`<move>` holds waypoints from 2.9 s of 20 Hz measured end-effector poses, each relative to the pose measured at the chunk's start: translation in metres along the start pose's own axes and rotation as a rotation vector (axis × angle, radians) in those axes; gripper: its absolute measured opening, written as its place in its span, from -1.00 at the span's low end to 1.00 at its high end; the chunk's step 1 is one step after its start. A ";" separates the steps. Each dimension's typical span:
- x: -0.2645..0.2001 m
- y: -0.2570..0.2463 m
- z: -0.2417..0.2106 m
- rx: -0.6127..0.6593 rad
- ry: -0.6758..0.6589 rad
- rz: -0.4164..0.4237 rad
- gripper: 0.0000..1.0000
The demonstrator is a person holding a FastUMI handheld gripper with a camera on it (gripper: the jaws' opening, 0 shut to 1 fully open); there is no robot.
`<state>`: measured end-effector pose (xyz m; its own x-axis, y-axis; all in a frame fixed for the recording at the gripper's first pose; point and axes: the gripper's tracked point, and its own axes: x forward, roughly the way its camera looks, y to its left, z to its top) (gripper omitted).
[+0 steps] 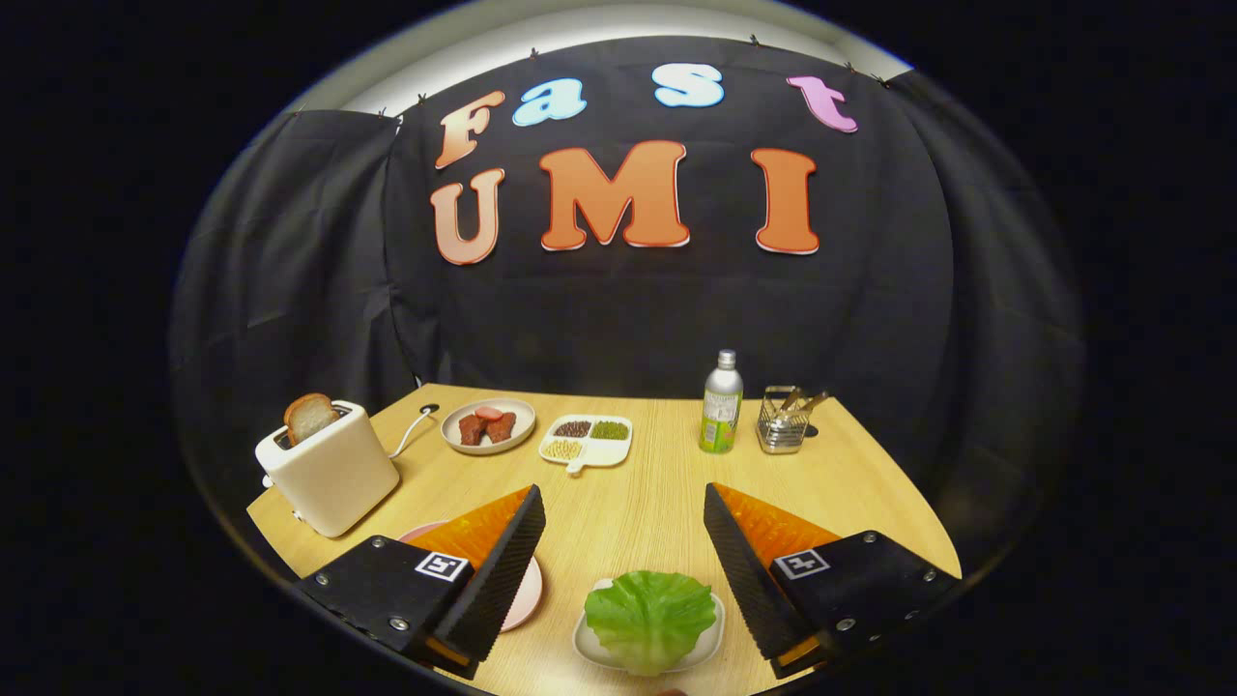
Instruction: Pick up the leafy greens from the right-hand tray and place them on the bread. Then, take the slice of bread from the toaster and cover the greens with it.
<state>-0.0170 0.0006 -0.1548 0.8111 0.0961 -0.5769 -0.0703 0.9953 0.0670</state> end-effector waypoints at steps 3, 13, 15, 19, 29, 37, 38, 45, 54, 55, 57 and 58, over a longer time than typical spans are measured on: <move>0.009 -0.004 -0.026 -0.003 0.092 0.001 0.98; 0.024 -0.003 -0.112 0.017 0.387 0.020 0.97; 0.028 0.000 -0.128 0.039 0.433 0.029 0.95; 0.034 -0.008 -0.156 0.030 0.513 0.007 0.93; 0.047 -0.019 -0.189 -0.018 0.597 -0.067 0.67; 0.052 -0.022 -0.183 -0.021 0.565 -0.071 -0.40; 0.053 -0.023 -0.184 -0.025 0.557 -0.070 -0.64; 0.048 -0.010 -0.158 0.087 0.471 0.002 -0.92; 0.043 0.044 -0.104 0.150 0.338 0.171 -0.92; 0.042 0.053 -0.100 0.151 0.328 0.193 -0.92; 0.041 0.069 -0.092 0.144 0.315 0.233 -0.93; 0.041 0.077 -0.089 0.139 0.311 0.250 -0.93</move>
<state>-0.0408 0.0823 -0.2460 0.5633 0.3554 -0.7459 -0.1467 0.9314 0.3330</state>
